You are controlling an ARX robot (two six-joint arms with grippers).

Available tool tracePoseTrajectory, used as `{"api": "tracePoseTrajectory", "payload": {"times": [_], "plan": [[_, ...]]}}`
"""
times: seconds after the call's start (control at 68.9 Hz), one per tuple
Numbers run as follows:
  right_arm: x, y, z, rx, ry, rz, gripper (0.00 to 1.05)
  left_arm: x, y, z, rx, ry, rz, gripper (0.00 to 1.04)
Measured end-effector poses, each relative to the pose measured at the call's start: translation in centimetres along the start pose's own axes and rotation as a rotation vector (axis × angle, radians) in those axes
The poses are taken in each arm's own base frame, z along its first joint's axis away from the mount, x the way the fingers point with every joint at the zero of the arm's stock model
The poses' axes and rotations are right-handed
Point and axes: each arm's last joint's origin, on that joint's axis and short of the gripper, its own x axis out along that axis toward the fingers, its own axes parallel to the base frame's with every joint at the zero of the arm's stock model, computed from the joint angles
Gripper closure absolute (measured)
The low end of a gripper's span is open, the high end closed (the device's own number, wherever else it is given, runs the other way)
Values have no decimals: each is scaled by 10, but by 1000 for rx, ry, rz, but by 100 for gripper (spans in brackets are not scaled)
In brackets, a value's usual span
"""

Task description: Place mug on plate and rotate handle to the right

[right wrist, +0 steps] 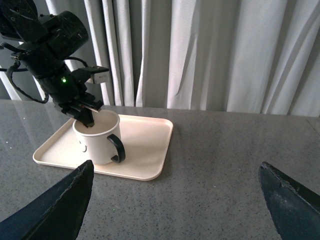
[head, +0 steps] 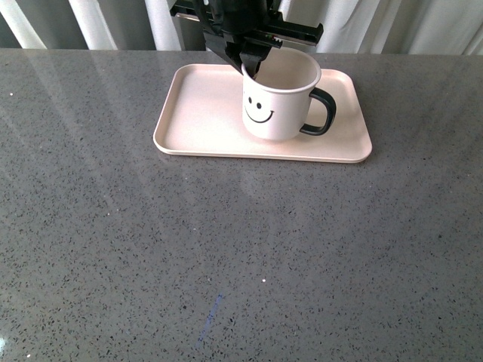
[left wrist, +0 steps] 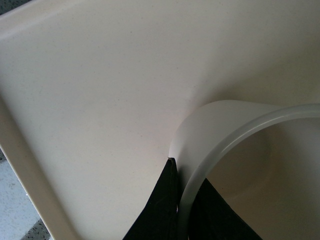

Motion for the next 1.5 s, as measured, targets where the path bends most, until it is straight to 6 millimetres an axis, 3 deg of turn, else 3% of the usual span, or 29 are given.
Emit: {"api": "tracePoseTrajectory", "payload": {"times": [0.697,0.959,1.089,1.293,1.38,1.496], "plan": [[0,0,0,0,0,0,9,13,2,-3,15,-2,-13,102],[0,0,0,0,0,0,9,19,2,-9,16,1,-12,63],[0,0,0,0,0,0,9,10,3,-10,23,-28,-15,43],[0,0,0,0,0,0,9,-40,10,-8,40,-140,-11,8],[0,0,0,0,0,0,9,-72,19,-6,29,-218,-5,10],[0,0,0,0,0,0,9,-96,30,-8,-11,-303,-1,9]]}}
